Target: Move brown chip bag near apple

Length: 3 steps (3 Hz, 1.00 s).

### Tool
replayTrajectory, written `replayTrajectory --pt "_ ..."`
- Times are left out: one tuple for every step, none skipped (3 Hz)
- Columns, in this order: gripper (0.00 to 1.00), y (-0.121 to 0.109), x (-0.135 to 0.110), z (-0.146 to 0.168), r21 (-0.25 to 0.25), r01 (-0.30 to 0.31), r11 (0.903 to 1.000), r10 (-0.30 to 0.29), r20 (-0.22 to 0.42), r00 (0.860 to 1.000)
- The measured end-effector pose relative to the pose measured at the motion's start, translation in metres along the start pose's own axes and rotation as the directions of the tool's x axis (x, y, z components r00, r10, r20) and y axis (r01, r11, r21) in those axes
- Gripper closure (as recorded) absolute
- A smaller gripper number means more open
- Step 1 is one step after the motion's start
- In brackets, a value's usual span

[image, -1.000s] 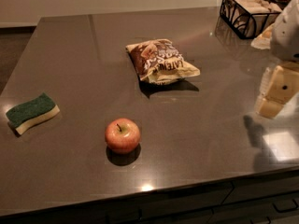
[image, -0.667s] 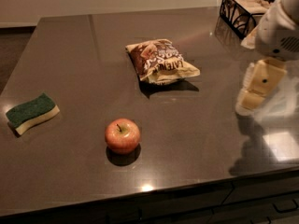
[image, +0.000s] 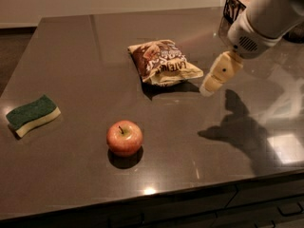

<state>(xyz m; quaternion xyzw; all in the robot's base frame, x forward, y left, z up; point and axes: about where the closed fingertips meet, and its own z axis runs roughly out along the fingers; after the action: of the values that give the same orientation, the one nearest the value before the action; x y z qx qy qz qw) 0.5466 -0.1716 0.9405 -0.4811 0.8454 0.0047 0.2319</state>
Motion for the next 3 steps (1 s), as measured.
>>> replayTrajectory --pt "0.0 -0.022 -0.025 0.027 0.028 -0.099 0.9947 0.097 0.059 0.994" --pt "0.0 -0.036 -0.045 0.055 0.016 -0.159 0.9871 0.158 0.083 0.984" --pt "0.0 -0.04 -0.058 0.083 -0.009 -0.186 0.9826 0.186 0.086 0.979"
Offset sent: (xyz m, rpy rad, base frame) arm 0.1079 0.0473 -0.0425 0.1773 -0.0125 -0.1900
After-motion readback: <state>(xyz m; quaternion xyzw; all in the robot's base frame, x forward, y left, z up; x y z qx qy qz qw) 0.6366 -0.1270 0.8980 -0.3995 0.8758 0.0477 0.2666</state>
